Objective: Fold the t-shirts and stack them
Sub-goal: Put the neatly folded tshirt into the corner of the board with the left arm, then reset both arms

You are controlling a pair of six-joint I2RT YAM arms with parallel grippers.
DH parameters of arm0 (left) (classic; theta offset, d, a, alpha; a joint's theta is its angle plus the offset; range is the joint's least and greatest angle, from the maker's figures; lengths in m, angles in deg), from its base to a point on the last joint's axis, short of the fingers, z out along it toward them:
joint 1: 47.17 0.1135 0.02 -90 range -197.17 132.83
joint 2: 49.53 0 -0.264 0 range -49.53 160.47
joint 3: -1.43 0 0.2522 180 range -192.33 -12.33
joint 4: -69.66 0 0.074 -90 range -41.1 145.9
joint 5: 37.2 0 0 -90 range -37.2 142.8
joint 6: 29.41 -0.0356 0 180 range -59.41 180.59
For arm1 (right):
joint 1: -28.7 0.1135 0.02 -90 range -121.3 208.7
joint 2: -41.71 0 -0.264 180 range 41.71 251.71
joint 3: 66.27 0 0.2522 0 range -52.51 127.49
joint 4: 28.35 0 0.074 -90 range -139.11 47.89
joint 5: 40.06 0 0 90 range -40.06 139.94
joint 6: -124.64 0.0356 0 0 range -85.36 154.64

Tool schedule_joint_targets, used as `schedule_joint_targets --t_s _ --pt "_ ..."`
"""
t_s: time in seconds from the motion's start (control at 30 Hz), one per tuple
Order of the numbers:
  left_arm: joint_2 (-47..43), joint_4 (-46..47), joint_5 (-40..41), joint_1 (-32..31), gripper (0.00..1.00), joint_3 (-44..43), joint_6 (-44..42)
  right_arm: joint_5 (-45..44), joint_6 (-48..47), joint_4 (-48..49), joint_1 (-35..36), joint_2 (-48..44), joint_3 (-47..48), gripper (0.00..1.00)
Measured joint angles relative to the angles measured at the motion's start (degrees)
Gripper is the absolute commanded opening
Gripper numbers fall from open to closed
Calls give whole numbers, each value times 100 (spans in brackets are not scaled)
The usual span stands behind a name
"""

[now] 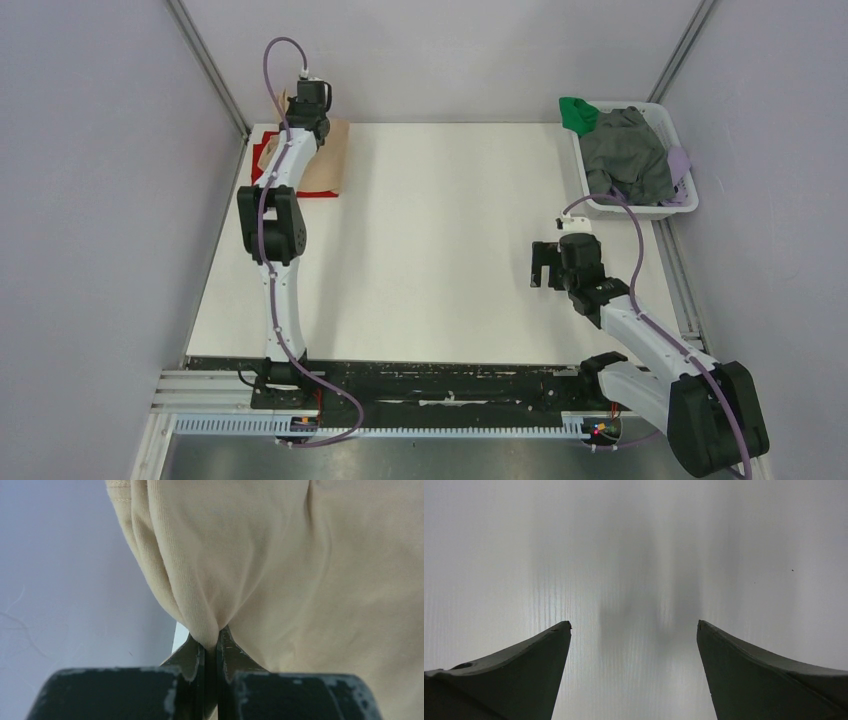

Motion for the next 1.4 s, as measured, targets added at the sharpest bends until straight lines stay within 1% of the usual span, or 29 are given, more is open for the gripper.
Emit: schedule_joint_targets --t_s 0.07,0.13,0.17,0.2,0.23,0.27,0.3,0.53,0.67,0.8,0.9,1.0,1.17,1.23,1.33,1.37,1.4 --pt "79 50 -59 66 10 -2 0 -22 0 26 0 -33 0 98" --pt "170 87 -74 127 17 -37 0 -61 0 59 0 -37 0 98" --pt "225 116 -81 155 21 -66 0 -94 0 63 0 -37 0 98" --pt "262 129 -74 175 33 -90 0 -120 0 66 0 -35 0 98" --pt "304 160 -74 195 51 -103 2 -155 0 74 0 -35 0 98" --pt "339 177 -66 205 85 -116 2 -186 0 83 0 -28 0 98" --pt "369 225 -57 227 99 -122 39 -212 0 90 0 -22 0 98" --pt "481 238 175 234 100 -358 203 -275 0 96 0 13 0 98" --pt "450 192 186 223 100 -435 483 -356 0 96 0 13 0 98" --pt "247 -111 -149 223 100 -374 905 -385 2 81 0 -4 0 98" --pt "-223 -326 -625 223 100 -48 1410 -385 4 79 0 -131 0 98" --pt "-975 -435 -1209 216 100 472 2072 -387 17 83 0 -284 0 98" --pt "-2774 -81 -2164 17 100 2059 3220 -304 50 81 0 -339 0 98" --pt "-3407 105 -2393 -190 100 2706 3552 -227 57 81 0 -409 0 98" --pt "-4378 470 -2575 -710 100 4002 3864 -153 66 90 0 -605 -9 98" --pt "-4758 688 -2566 -979 100 4638 3956 -129 66 149 0 -699 -48 98" --pt "-5034 728 -2564 -1165 100 5071 4000 -122 68 177 0 -758 -85 98"
